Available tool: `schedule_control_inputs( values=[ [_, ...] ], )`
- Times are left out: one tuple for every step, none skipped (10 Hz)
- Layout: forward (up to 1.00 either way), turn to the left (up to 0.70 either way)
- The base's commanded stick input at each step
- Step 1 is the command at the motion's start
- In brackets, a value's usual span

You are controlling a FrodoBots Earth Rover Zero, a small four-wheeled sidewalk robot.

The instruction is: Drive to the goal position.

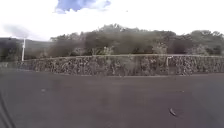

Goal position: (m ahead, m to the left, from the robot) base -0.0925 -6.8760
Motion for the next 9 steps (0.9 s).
schedule_control_inputs(
  values=[
    [0.0,0.0],
    [0.0,0.0],
    [0.0,0.0],
    [0.0,0.0],
    [0.0,-0.45],
    [0.0,-0.45],
    [0.0,-0.45],
    [0.0,-0.45],
    [0.0,-0.45]
  ],
)
